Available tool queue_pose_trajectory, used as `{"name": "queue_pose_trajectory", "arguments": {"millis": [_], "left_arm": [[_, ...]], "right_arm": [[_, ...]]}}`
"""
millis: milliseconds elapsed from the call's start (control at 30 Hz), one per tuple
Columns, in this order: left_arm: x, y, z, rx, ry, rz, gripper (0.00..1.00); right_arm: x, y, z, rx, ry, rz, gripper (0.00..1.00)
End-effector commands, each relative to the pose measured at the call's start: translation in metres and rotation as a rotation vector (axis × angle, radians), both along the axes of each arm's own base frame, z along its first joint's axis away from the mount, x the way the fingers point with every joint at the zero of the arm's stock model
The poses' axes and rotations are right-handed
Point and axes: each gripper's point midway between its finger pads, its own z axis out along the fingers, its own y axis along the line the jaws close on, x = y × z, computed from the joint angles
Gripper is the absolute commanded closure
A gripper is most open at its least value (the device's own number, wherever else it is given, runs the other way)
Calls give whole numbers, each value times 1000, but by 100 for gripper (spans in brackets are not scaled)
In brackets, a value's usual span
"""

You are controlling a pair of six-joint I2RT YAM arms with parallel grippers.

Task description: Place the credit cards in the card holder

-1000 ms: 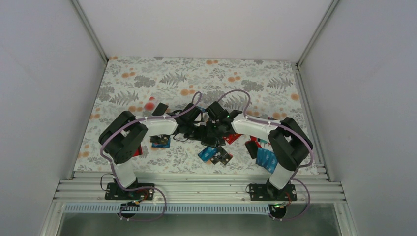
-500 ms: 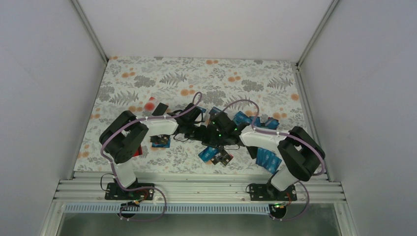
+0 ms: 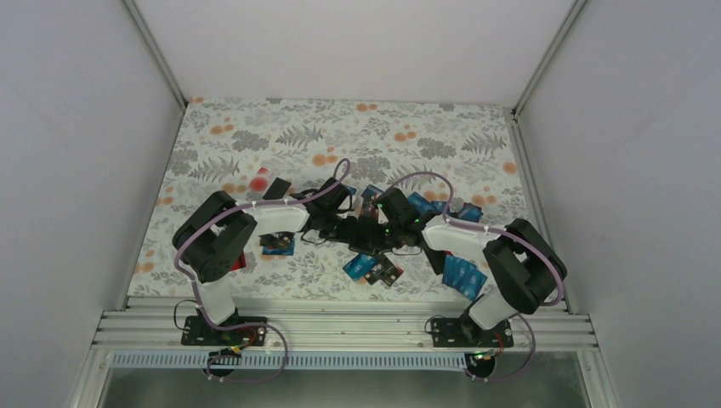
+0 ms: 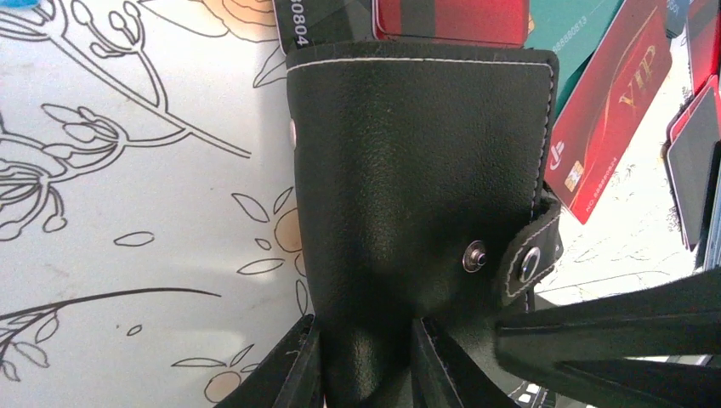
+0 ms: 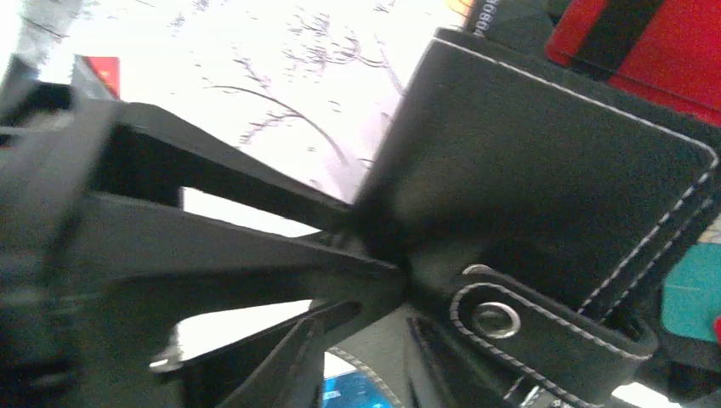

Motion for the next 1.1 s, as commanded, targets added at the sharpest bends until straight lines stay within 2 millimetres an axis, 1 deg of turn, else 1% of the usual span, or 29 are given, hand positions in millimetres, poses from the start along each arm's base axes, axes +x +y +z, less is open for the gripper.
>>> {"name": "queue_pose_trajectory", "arguments": {"millis": [0, 100, 167, 200, 267, 333, 433, 533, 633, 767, 833, 1067], "left_arm": [[-11, 9, -17, 72, 56, 4, 75], [-11, 9, -15, 74, 52, 4, 75], [-9, 10, -11, 77, 41, 7, 75], [-7, 9, -5, 74, 26, 7, 74], [-4, 11, 4, 73, 2, 10, 71], [0, 13, 15, 83, -29, 14, 63], [6, 13, 30, 89, -65, 15, 55], [9, 5, 43, 43, -88, -7, 53], [7, -10, 50, -32, -88, -49, 53], [4, -27, 51, -117, -66, -97, 53], [4, -33, 48, -137, -52, -111, 54], [7, -41, 38, -148, -33, -126, 60]], "right_arm": [[5, 25, 53, 161, -75, 122, 71], [8, 19, 72, 173, -105, 113, 68], [13, 5, 77, 130, -133, 67, 69], [15, -2, 78, 104, -146, 46, 70], [15, -19, 76, 46, -154, -1, 71], [15, -34, 67, -12, -156, -38, 73], [11, -45, 49, -57, -133, -62, 77], [7, -48, 36, -60, -115, -69, 80], [6, -49, 29, -54, -106, -71, 84], [7, -49, 23, -47, -101, -67, 87], [7, -50, 18, -46, -92, -64, 89], [7, -49, 9, -26, -76, -55, 91]]}}
